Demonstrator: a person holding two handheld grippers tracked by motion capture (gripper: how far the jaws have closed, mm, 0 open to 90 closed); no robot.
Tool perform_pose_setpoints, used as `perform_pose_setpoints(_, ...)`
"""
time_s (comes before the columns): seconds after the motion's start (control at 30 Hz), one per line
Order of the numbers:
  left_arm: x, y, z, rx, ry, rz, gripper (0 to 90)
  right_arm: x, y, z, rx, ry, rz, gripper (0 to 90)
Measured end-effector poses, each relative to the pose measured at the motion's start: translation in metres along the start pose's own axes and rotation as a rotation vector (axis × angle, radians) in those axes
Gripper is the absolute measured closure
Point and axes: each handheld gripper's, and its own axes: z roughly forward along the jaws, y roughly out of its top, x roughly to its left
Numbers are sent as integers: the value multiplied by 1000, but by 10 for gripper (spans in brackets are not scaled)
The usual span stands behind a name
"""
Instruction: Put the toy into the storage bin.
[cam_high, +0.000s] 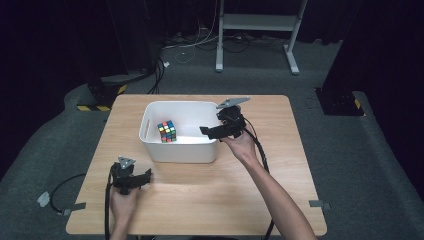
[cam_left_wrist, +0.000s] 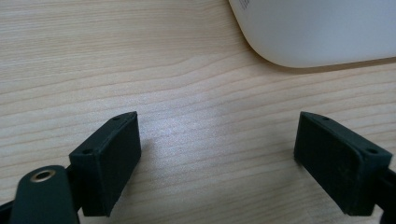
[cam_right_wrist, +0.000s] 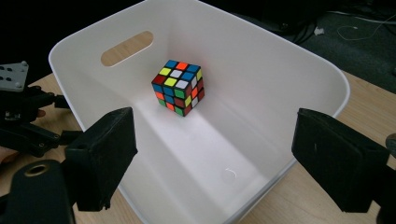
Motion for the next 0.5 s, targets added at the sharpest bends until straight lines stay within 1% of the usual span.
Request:
perform_pose_setpoints(0.17, 0, 0, 0, 0, 0, 0, 149, -2, -2, -7, -21, -5, 3, 144)
perform_pose_setpoints(0.33, 0, 0, 0, 0, 0, 0, 149, -3, -6, -10, -26, -9, 7, 146)
perform_pose_setpoints(0.4, 0, 0, 0, 0, 0, 0, 149, -4, -7, -11, -31, -6, 17, 146)
perform_pose_setpoints(0.5, 0, 0, 0, 1, 0, 1, 149, -5, -9, -12, -32, -7, 14, 147)
